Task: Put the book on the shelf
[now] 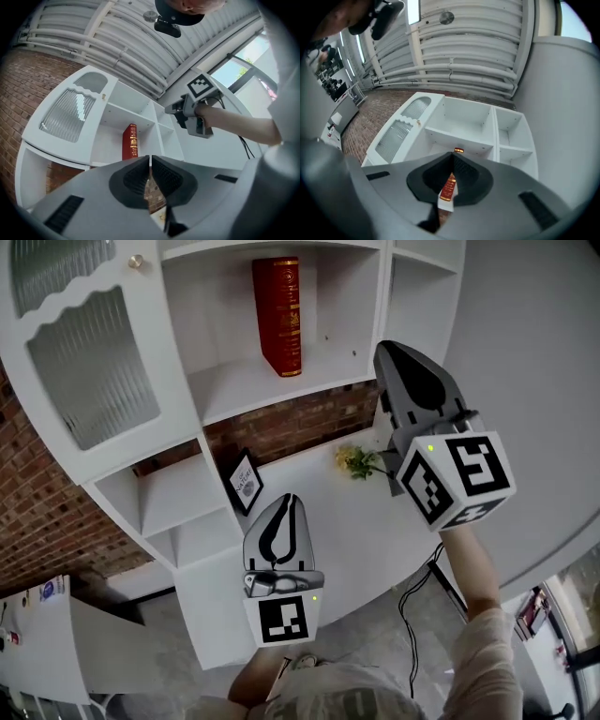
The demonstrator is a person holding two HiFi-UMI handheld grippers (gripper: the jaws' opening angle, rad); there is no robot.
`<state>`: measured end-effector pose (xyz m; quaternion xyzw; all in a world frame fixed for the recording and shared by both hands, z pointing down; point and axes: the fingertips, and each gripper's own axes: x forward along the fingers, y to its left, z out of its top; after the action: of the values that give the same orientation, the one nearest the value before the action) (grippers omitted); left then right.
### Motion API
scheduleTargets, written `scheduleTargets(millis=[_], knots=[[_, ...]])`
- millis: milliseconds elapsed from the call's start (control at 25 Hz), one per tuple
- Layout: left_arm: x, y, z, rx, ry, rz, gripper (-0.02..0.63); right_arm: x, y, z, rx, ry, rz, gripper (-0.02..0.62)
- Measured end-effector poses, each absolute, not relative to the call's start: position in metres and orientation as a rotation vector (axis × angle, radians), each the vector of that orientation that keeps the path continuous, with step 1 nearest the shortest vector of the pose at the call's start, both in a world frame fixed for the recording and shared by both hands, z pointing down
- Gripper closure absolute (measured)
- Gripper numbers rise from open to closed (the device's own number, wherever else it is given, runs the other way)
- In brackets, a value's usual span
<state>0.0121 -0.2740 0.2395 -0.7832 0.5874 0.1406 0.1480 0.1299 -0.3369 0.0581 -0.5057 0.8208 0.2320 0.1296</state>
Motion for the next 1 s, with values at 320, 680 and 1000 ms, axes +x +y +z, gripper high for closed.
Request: scheduleTargets(millis=[320,680,1000], knots=[[0.041,-0.263,0.238,-2.306,1.625,0.362,0.594,0.154,-0.273,0.160,-1.608,2.386,0.756,0.580],[0.058,-0.257,0.242,-2.336,1.587,0.328,0.594,0.168,-0.274,0.226,-1.666,2.499,0.555,0.580],[0.052,-0.255,0.240,-2.321,1.610,0.346,0.593,0.154,-0.271,0.239,-1.646,2.542,0.548,0.580]])
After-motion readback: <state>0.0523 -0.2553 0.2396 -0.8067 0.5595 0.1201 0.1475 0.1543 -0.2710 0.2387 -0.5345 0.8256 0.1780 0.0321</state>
